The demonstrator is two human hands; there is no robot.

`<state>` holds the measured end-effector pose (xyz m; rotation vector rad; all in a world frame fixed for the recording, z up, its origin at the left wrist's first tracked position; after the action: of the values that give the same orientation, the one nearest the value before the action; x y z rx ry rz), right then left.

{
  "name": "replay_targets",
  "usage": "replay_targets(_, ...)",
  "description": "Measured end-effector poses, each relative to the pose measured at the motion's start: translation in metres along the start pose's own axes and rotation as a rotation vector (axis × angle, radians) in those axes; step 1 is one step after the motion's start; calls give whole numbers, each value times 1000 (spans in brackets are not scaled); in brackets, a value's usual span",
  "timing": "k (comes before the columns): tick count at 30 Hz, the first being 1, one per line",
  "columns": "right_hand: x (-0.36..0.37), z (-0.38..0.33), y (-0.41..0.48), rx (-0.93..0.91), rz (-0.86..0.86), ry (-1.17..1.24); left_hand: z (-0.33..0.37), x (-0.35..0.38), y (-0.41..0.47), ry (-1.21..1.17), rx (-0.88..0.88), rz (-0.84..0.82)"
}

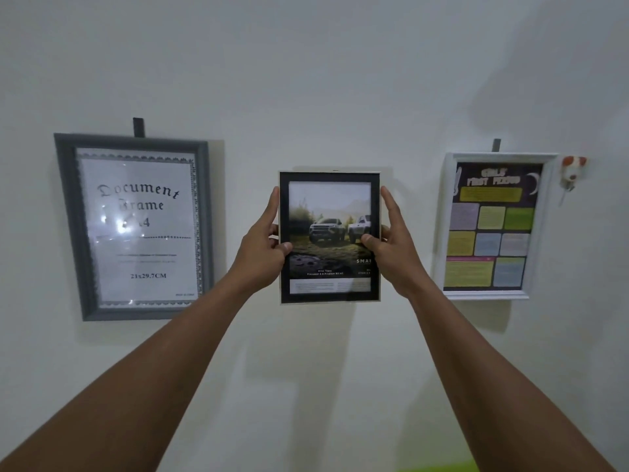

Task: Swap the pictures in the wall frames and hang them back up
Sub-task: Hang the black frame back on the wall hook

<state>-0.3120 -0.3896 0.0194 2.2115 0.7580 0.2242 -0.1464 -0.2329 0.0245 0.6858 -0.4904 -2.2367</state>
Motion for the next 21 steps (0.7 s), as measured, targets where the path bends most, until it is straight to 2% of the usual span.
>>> replay_targets(21,-4,51,13,-2,31,-78,-28,32,16,93,-19,66)
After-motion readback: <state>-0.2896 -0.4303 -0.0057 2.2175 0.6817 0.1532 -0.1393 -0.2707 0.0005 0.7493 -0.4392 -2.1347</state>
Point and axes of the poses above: each hand's wrist, its own y-axis towards the middle knuckle, its own x-axis out of the palm, z = x × y, the point moved 3 cm from there along y, towards the middle knuckle, and after that the axes turned 8 degrees about -x, right-handed, at the moved point
